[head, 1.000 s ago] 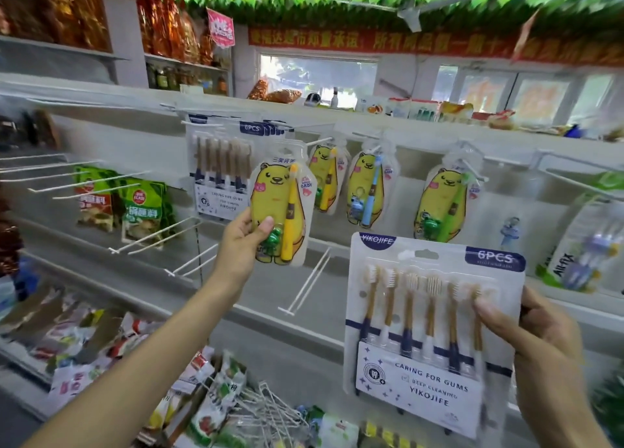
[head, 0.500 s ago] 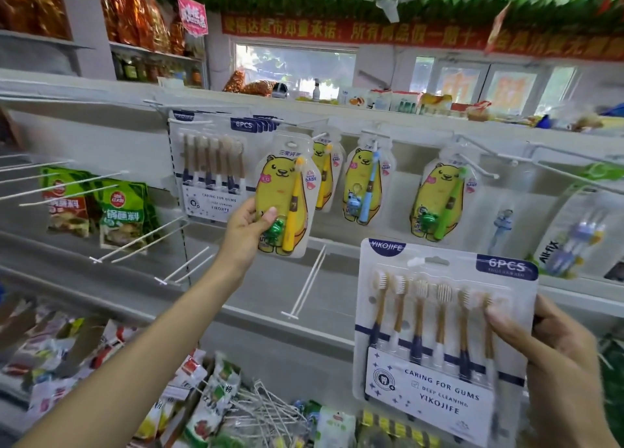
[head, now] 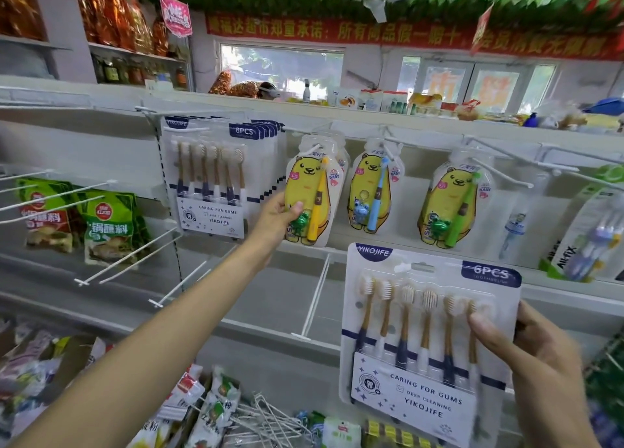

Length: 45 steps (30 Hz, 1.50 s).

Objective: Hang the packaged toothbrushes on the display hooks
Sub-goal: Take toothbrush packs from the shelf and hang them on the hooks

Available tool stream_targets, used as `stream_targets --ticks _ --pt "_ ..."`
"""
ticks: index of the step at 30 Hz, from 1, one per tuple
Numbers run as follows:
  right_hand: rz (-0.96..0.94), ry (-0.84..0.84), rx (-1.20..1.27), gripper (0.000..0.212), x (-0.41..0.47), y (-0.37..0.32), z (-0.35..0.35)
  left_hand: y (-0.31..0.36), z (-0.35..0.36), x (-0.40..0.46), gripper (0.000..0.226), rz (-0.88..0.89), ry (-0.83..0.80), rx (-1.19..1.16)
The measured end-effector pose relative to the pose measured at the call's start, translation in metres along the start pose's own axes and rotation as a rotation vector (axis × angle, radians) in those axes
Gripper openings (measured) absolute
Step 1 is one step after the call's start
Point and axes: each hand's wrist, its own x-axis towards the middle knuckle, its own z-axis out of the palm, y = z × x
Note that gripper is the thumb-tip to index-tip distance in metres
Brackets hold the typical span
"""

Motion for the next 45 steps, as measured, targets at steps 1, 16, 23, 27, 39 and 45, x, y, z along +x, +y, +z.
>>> stream_targets --ticks 1,16,23,27,39,45 --pt "0.008 0.0 -0.003 0.037 0.002 0.002 0.002 -0.002 0.002 0.006 0.021 -0.004 0.002 -0.003" --pt "0.011 -0.037 -0.007 0.032 0.033 0.008 0.01 -0.019 0.022 0.075 0.026 -0.151 -0.024 0.053" --pt "0.073 -0.129 -0.074 0.031 0.042 0.01 0.008 -0.031 0.013 0.051 0.07 -0.282 0.048 0.119" --pt "0.089 -0.181 -0.078 0.036 0.04 0.008 0.028 -0.038 0.004 0.016 0.087 -0.313 -0.014 0.204" --pt "0.028 -0.138 0.115 0.039 0.036 0.031 0.137 -0.013 -0.1 -0.127 0.074 -0.369 -0.232 -0.173" --pt "-0.043 -0.223 0.166 0.031 0.024 0.028 0.223 -0.026 -0.17 -0.15 0.054 -0.297 -0.055 -0.053"
